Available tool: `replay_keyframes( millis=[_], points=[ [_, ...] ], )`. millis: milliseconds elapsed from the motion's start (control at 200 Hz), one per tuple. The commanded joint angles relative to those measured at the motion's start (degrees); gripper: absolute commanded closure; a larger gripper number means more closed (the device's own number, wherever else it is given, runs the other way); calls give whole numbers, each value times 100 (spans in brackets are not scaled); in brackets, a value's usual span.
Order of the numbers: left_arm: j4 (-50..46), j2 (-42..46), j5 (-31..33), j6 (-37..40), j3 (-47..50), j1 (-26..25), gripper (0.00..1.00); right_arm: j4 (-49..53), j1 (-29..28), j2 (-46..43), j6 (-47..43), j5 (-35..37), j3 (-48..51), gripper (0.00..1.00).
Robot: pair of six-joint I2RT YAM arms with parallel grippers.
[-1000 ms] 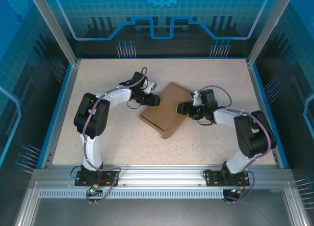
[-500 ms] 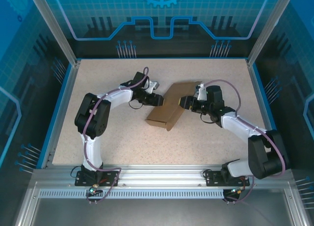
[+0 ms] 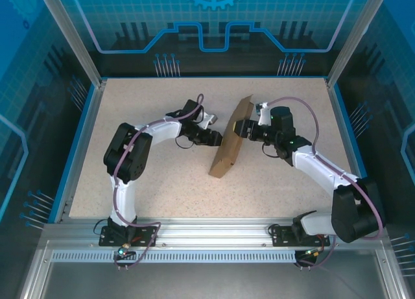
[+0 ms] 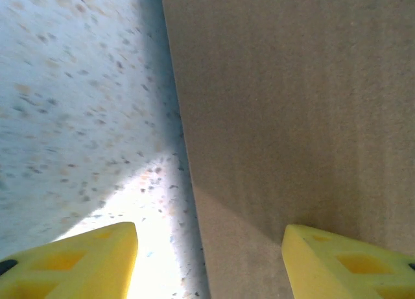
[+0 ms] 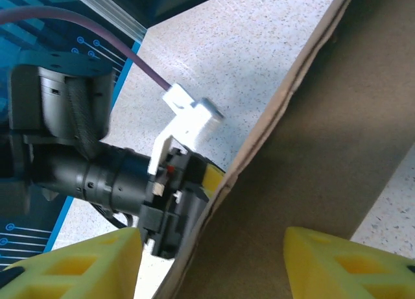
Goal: Fold the paper box
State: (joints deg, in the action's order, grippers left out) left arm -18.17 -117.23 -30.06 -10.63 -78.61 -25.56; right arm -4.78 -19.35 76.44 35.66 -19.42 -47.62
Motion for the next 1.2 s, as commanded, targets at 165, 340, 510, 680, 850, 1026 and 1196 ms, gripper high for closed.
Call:
replay_keyframes(
  millis=[165,340,510,680,850,1026,1196],
  points=[
    [-1,-72,-347,-129,-179,-153,36,1620,-456,192,-228,675,-498,50],
    [-11,11,-136,-140,-142,-155,36,1820,-654,247,-261,1061,-579,53],
    [176,417,260,-223,122,-149,34,1891,-789,310,-238,1280,-622,55],
    [554,1217,999,-431,734,-133,28,1866,-815,316,-181,1388,-561,55],
    [1272,2324,1359,-958,1749,-124,23,1851,-824,277,-173,1440,-530,55],
    [2009,3693,1803,-1251,2916,-669,13,1831,-824,286,-180,1461,-512,55],
    [2337,4619,2738,-1307,3534,-1538,4,1791,-833,356,-173,1426,-544,55]
  ],
)
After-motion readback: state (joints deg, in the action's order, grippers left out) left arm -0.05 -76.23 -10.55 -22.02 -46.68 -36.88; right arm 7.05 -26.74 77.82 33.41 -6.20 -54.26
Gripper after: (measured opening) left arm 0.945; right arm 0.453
